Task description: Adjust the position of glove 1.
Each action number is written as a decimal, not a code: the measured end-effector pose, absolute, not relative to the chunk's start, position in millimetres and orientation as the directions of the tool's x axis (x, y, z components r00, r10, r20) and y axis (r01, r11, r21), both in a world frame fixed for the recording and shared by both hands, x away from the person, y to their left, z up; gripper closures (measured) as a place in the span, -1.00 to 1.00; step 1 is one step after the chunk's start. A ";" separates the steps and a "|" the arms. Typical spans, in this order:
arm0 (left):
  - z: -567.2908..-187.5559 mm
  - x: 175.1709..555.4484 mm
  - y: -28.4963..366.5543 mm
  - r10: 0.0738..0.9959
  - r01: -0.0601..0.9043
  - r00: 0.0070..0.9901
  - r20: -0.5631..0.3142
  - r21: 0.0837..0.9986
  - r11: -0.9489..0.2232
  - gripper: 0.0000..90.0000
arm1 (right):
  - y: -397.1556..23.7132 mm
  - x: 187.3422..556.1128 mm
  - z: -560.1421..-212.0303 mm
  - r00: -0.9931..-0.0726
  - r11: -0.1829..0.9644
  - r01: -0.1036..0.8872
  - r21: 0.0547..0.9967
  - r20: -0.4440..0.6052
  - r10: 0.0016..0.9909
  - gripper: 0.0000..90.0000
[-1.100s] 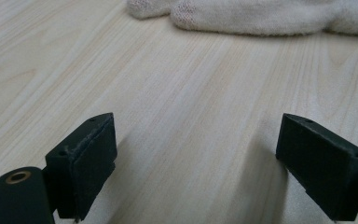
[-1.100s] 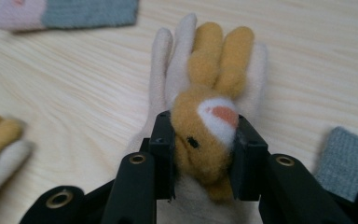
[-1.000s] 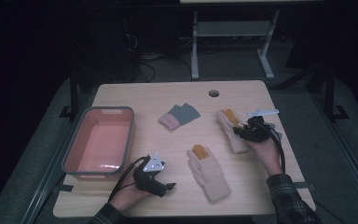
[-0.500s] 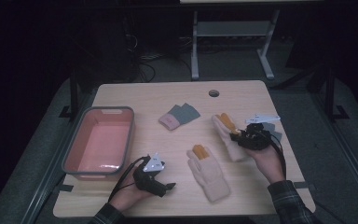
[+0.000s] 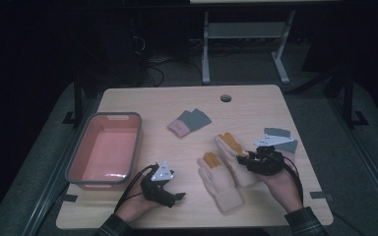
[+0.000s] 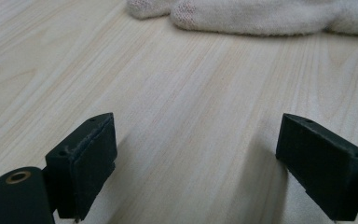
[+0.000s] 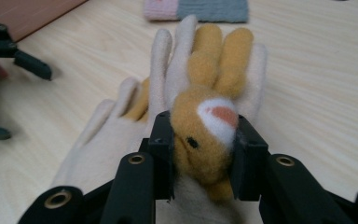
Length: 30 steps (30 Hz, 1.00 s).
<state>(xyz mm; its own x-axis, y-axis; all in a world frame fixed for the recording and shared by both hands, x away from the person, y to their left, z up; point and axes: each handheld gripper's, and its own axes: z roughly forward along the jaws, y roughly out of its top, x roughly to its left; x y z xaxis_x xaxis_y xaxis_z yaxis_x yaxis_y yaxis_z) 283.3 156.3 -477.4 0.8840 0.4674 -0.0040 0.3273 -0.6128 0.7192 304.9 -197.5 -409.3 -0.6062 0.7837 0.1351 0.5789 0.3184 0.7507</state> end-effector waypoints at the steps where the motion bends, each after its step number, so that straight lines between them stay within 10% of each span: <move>1: -477.4 283.2 156.3 0.468 0.328 0.884 -0.005 0.720 -0.612 -0.74 | -195.9 302.2 -409.4 -0.605 0.314 0.584 0.749 0.144 0.783 0.47; 30: -477.6 283.0 156.2 0.470 0.331 0.883 -0.008 0.720 -0.610 -0.74 | -147.5 264.2 -419.6 -0.646 0.359 0.585 0.728 0.150 0.749 0.45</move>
